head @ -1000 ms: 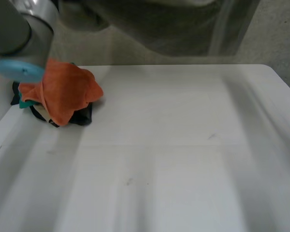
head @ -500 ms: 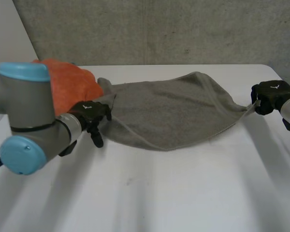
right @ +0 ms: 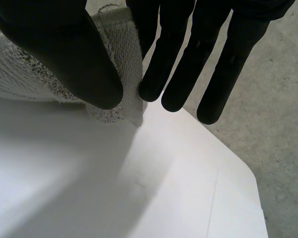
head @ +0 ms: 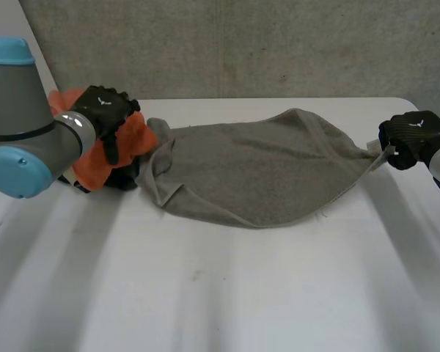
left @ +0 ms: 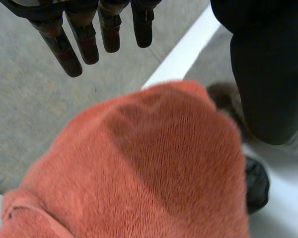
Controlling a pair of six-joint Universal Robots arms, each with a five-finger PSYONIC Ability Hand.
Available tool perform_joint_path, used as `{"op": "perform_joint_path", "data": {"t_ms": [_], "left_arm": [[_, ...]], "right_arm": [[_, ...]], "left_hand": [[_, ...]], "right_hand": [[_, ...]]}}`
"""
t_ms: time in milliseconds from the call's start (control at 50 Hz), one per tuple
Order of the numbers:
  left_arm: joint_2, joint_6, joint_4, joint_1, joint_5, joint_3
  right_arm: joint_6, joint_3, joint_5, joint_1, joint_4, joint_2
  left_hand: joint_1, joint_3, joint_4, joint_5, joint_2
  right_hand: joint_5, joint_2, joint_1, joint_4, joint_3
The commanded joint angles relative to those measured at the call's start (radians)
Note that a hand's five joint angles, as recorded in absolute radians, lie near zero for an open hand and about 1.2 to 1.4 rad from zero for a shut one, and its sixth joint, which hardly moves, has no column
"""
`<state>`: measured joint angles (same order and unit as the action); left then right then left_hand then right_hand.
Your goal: Fold the laundry.
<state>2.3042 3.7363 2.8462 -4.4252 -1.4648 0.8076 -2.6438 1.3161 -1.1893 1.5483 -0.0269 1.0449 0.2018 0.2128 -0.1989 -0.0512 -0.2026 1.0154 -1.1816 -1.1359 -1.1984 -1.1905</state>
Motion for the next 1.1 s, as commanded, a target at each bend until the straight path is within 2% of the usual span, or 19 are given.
{"op": "perform_joint_path", "data": {"t_ms": [20, 100, 120, 140, 180, 200, 260, 280, 320, 400, 500, 540, 560, 700, 840, 980, 1080, 1100], "left_arm": [[0.191, 0.053, -0.019, -0.049, 0.003, -0.172], [0.323, 0.076, -0.010, -0.082, 0.015, -0.310], [0.345, 0.082, -0.010, -0.086, 0.014, -0.333], [0.383, 0.099, -0.013, -0.095, 0.006, -0.375], [0.422, 0.125, -0.008, -0.106, -0.011, -0.418], [0.437, 0.140, -0.002, -0.114, -0.029, -0.445], [0.518, 0.207, 0.048, -0.177, -0.205, -0.586], [0.558, 0.246, 0.067, -0.206, -0.289, -0.649], [0.589, 0.287, 0.074, -0.227, -0.324, -0.701], [0.600, 0.313, 0.064, -0.240, -0.272, -0.731], [0.470, 0.217, 0.062, -0.220, -0.171, -0.546], [0.422, 0.177, 0.079, -0.215, -0.138, -0.477], [0.376, 0.142, 0.109, -0.211, -0.106, -0.412], [0.187, 0.051, 0.188, -0.191, -0.025, -0.167], [0.008, 0.013, 0.099, -0.169, 0.038, 0.025], [-0.181, 0.011, -0.030, -0.135, 0.194, 0.211], [-0.249, 0.036, -0.051, -0.102, 0.288, 0.320], [-0.256, 0.049, -0.050, -0.088, 0.299, 0.358]], "right_arm": [[0.013, 0.037, 0.020, -0.010, 0.001, 0.000], [0.036, 0.058, 0.033, -0.011, -0.005, 0.000], [0.039, 0.061, 0.033, -0.011, -0.005, 0.000], [0.044, 0.063, 0.033, -0.011, -0.005, 0.000], [0.051, 0.063, 0.031, -0.013, -0.005, 0.000], [0.053, 0.064, 0.030, -0.013, -0.004, 0.000], [0.056, 0.069, 0.033, -0.011, -0.001, 0.004], [0.056, 0.071, 0.033, -0.010, 0.001, 0.007], [0.056, 0.072, 0.031, -0.007, 0.001, 0.009], [0.056, 0.075, 0.028, 0.010, 0.001, 0.014], [0.056, 0.075, 0.025, 0.035, -0.001, 0.015], [0.056, 0.075, 0.022, 0.039, -0.002, 0.015], [0.056, 0.072, 0.020, 0.045, -0.001, 0.015], [0.051, 0.075, 0.017, 0.065, 0.002, 0.036], [0.044, 0.075, 0.017, 0.067, 0.002, 0.064], [0.044, 0.063, 0.017, 0.059, 0.002, 0.078], [0.045, 0.049, 0.019, 0.052, 0.012, 0.080], [0.047, 0.048, 0.020, 0.052, 0.018, 0.078]], "left_hand": [[-0.027, -0.038, 0.024, 0.051, 0.028], [0.007, -0.004, -0.010, 0.017, -0.006], [0.166, 0.155, -0.169, -0.142, -0.165], [0.586, 0.575, -0.589, -0.562, -0.585], [1.125, 1.114, -1.128, -1.101, -1.124], [1.194, 1.183, -1.197, -1.170, -1.193], [1.194, 1.183, -1.197, -1.171, -1.194], [1.194, 1.183, -1.197, -1.171, -1.194], [1.194, 1.183, -1.197, -1.171, -1.194], [1.194, 1.183, -1.197, -1.171, -1.194], [1.142, 1.132, -1.145, -1.119, -1.142], [0.783, 0.772, -0.786, -0.759, -0.782], [0.449, 0.439, -0.452, -0.426, -0.449], [0.035, 0.025, -0.038, -0.012, -0.035], [-0.027, -0.038, 0.024, 0.051, 0.028], [-0.027, -0.038, 0.024, 0.051, 0.028], [0.161, 0.150, -0.164, -0.137, -0.160], [0.257, 0.246, -0.260, -0.233, -0.256]], "right_hand": [[0.206, -0.215, -0.260, -0.198, -0.206], [0.206, -0.215, -0.260, -0.198, -0.206], [0.206, -0.215, -0.260, -0.198, -0.206], [0.206, -0.215, -0.260, -0.198, -0.206], [0.206, -0.215, -0.260, -0.198, -0.206], [0.206, -0.215, -0.260, -0.198, -0.206], [0.206, -0.215, -0.260, -0.198, -0.206], [0.206, -0.215, -0.260, -0.198, -0.206], [0.206, -0.215, -0.260, -0.198, -0.206], [0.206, -0.215, -0.260, -0.198, -0.206], [0.206, -0.215, -0.260, -0.198, -0.206], [0.206, -0.215, -0.260, -0.198, -0.206], [0.206, -0.215, -0.260, -0.198, -0.206], [0.206, -0.215, -0.260, -0.198, -0.206], [0.206, -0.215, -0.260, -0.198, -0.206], [0.206, -0.215, -0.260, -0.198, -0.206], [0.206, -0.215, -0.260, -0.198, -0.206], [0.206, -0.215, -0.260, -0.198, -0.206]]}}
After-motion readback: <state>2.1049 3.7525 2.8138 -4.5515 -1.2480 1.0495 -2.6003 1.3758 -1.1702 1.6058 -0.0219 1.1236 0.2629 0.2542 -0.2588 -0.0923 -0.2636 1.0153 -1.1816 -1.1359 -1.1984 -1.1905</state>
